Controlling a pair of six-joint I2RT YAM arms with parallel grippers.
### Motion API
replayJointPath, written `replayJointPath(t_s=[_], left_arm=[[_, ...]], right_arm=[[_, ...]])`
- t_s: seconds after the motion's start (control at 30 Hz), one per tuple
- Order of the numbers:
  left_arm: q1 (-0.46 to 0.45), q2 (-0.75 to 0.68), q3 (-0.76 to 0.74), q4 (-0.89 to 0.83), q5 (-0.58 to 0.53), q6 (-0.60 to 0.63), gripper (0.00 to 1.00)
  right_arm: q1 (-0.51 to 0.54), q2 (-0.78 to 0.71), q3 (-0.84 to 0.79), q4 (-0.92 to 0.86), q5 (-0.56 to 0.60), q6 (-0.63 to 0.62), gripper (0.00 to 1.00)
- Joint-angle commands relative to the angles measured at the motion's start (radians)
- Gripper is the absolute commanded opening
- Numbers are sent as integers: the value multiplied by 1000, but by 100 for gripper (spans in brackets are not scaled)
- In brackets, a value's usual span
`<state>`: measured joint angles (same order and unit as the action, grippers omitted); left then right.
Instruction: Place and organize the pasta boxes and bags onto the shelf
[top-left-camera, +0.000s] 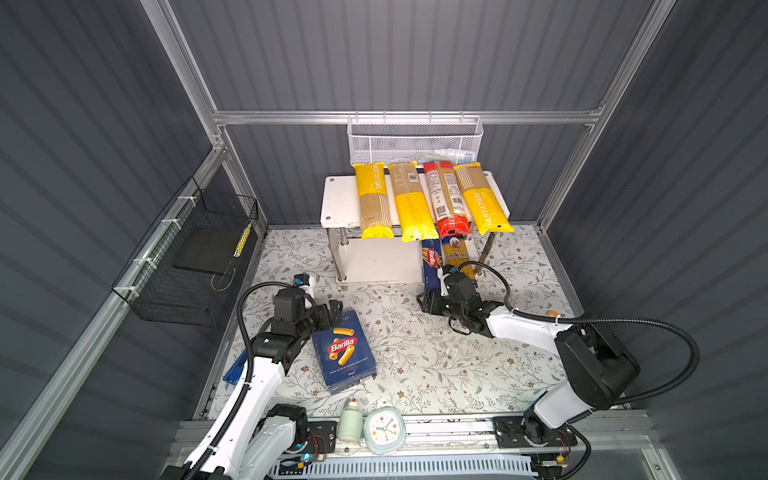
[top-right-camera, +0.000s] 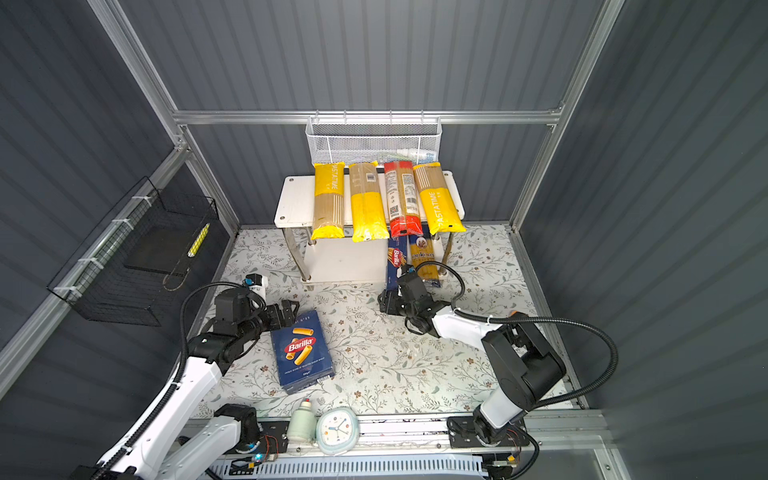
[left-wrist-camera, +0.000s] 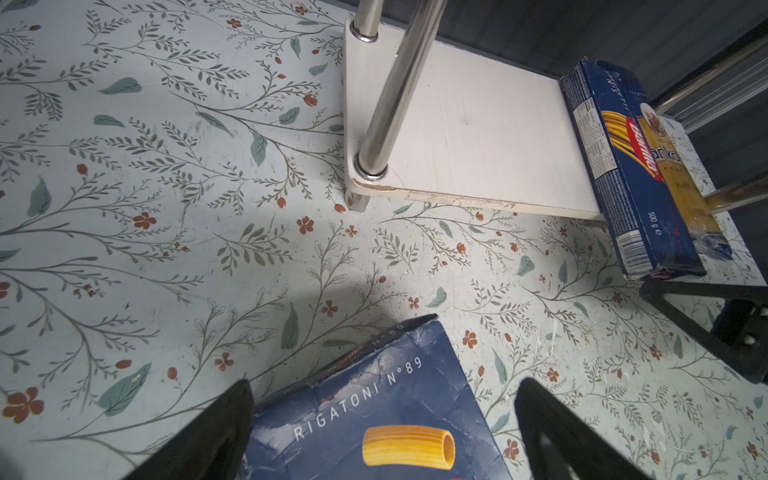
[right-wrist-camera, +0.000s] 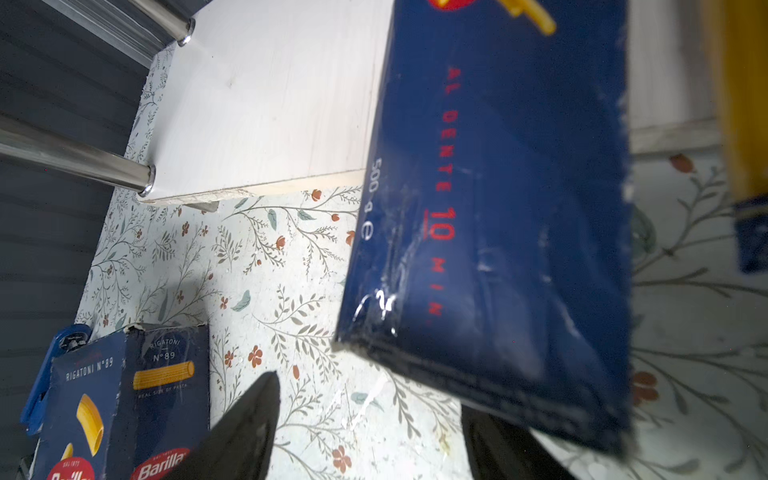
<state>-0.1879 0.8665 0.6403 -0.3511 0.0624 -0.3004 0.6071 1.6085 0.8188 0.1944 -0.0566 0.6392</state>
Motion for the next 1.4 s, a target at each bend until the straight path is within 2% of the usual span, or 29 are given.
replayJointPath(t_s=[0.0, 0.47, 0.67, 0.93, 1.27, 1.37], left_arm=[[5, -29, -20, -40, -24, -20, 99], [7, -43, -26, -76, -44, -84, 99], [30, -41, -33, -141, -62, -147, 100], [84, -53, -56, -241, 6, -271, 99], [84, -77, -146, -202, 81, -391, 99], [82, -92, -198, -136, 169, -470, 99]], right_arm=[[-9, 22, 40, 42, 5, -22, 70], [-44, 38, 70, 44, 1, -43, 71], [-29, -40, 23, 7, -31, -52, 71], [114, -219, -30, -115, -42, -62, 72], [330, -263, -81, -70, -5, -4, 73], [345, -249, -115, -25, -27, 49, 73]])
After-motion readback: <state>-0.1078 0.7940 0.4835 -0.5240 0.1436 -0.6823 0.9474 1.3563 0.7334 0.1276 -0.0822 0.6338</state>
